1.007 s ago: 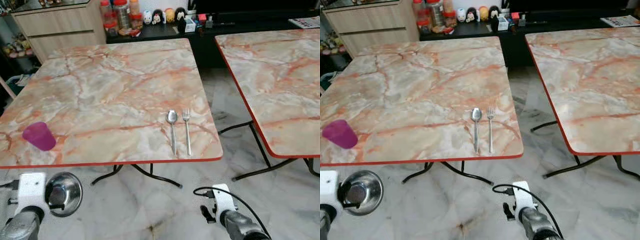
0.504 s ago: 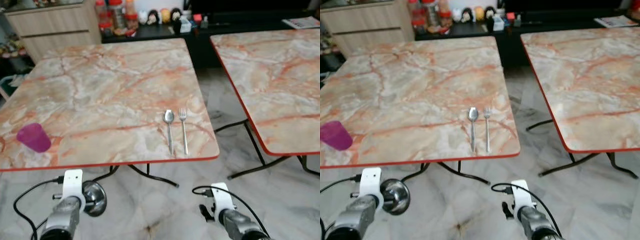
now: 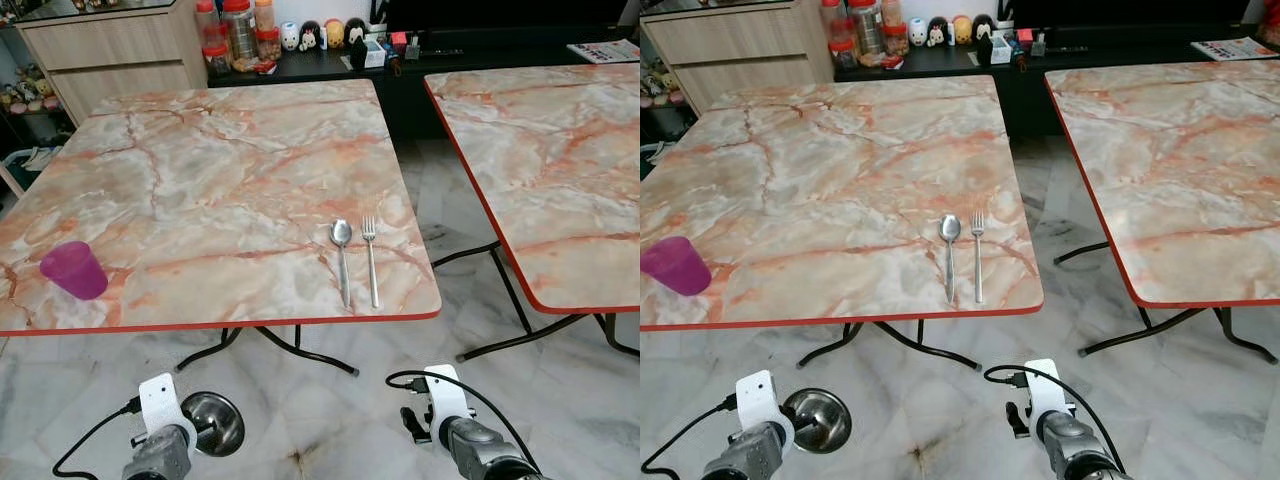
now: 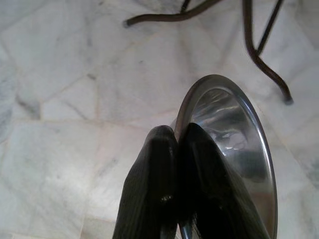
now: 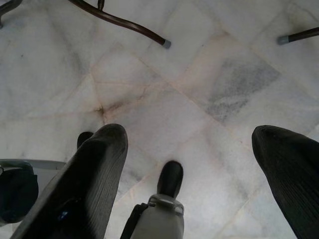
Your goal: Setting the table
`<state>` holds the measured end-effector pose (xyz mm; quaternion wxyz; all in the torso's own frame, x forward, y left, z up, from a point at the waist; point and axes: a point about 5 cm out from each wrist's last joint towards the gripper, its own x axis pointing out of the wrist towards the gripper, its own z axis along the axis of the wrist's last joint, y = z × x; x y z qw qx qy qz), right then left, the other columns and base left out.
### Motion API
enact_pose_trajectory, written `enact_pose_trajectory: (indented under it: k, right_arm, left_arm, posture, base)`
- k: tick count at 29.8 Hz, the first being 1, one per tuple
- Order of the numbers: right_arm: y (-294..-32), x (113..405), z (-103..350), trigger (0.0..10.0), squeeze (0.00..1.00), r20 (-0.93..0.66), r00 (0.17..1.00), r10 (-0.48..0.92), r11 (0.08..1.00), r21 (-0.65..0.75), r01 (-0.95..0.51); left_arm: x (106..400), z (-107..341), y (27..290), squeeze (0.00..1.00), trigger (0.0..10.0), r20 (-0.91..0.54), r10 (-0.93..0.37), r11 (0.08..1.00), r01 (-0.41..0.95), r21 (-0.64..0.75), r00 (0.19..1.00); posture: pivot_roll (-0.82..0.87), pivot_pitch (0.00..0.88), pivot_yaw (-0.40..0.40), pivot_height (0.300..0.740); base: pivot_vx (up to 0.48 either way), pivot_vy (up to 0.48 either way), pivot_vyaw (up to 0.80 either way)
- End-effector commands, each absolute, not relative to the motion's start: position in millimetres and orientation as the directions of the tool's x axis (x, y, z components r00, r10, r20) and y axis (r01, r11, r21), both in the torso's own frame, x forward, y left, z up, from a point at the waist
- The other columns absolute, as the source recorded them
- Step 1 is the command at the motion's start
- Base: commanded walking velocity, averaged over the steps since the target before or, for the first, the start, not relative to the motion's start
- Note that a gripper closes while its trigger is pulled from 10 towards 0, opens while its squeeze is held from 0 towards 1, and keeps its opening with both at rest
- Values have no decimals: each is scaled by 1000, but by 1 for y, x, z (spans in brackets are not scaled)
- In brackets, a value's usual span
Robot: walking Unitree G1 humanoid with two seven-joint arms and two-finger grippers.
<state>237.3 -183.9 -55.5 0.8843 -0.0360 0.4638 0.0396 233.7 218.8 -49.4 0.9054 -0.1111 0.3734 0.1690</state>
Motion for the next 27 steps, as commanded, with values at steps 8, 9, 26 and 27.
enact_pose_trajectory:
  k: [8,9,26,27]
  right_arm:
    - [-184,236,-57,10000,0,-824,565,30,997,-18,-79]
    - [-184,236,-57,10000,0,-824,566,28,997,-18,-77]
    - [-182,241,-53,10000,0,-817,574,52,990,-32,-135]
    - [-182,241,-53,10000,0,-817,575,52,991,-31,-134]
  left_arm:
    - [223,-58,215,0,10000,-727,187,960,-281,-9,661]
    - [221,-59,213,0,10000,-732,172,972,-235,17,659]
    - [232,-53,203,0,10000,-697,129,991,-77,106,705]
    - [232,-53,204,0,10000,-698,133,991,-86,102,704]
  posture:
    - [-72,0,53,740]
    - [-78,0,56,740]
    - [-62,28,51,740]
    - [-62,28,51,740]
  base:
    - [0,0,0]
    - [0,0,0]
    - [0,0,0]
    - [0,0,0]
